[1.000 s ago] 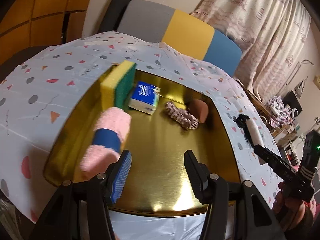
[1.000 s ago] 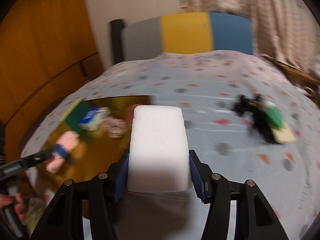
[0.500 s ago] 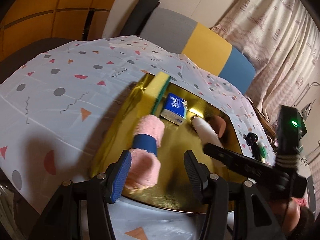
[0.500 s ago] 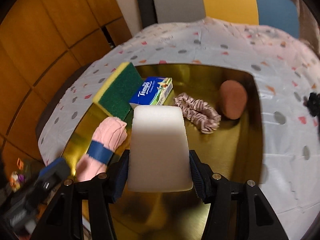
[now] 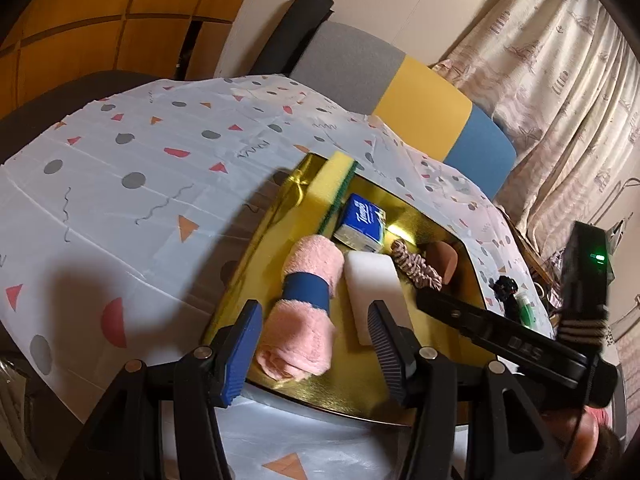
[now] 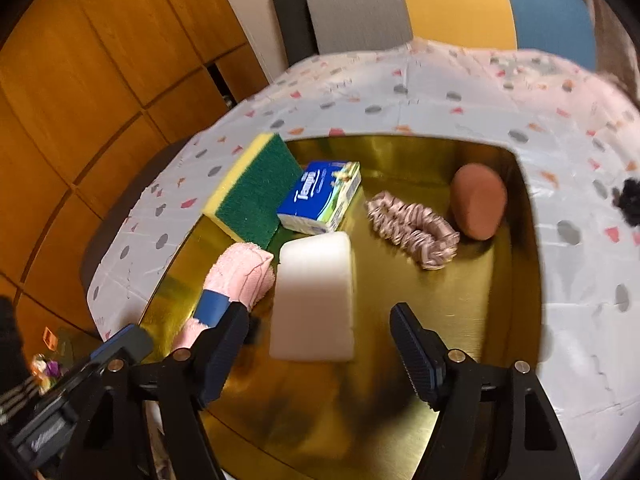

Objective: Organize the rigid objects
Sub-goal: 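Open both tools and move them back toward the remaining items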

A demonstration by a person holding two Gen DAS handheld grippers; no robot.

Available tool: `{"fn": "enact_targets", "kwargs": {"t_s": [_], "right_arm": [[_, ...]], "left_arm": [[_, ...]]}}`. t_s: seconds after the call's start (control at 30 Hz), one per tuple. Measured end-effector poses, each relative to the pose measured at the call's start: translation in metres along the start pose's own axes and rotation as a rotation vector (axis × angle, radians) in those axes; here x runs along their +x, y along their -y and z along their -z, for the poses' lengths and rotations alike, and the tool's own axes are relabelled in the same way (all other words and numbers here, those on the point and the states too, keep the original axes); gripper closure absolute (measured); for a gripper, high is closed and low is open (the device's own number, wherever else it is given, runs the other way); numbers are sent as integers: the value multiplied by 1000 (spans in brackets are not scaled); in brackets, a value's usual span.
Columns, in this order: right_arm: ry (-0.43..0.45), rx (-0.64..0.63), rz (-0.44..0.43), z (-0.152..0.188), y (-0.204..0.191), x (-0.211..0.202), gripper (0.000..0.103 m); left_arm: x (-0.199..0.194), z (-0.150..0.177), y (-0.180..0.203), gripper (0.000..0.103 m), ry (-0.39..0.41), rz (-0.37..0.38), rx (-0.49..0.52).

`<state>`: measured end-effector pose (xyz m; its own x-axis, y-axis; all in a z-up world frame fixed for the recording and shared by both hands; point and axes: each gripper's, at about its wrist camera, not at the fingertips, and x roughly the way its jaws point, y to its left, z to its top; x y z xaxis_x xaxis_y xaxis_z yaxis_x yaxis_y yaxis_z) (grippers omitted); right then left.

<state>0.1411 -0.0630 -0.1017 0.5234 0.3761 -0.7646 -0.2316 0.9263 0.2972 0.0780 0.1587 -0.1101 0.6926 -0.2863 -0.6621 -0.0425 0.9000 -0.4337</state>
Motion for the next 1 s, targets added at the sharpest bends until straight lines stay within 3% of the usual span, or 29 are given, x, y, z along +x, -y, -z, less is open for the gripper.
{"fn": "enact_targets", "kwargs": {"t_s": [0.17, 0.4, 1.0], "right_arm": [[70, -61, 50, 6, 6, -27, 27], [123, -22, 115, 12, 42, -57, 27], [84, 208, 283, 70, 180, -91, 26]], "left_arm": [[3, 5, 11, 48, -20, 15, 26], [8, 13, 33, 48, -51, 48, 77], [25, 39, 129, 48, -154, 153, 301]]}}
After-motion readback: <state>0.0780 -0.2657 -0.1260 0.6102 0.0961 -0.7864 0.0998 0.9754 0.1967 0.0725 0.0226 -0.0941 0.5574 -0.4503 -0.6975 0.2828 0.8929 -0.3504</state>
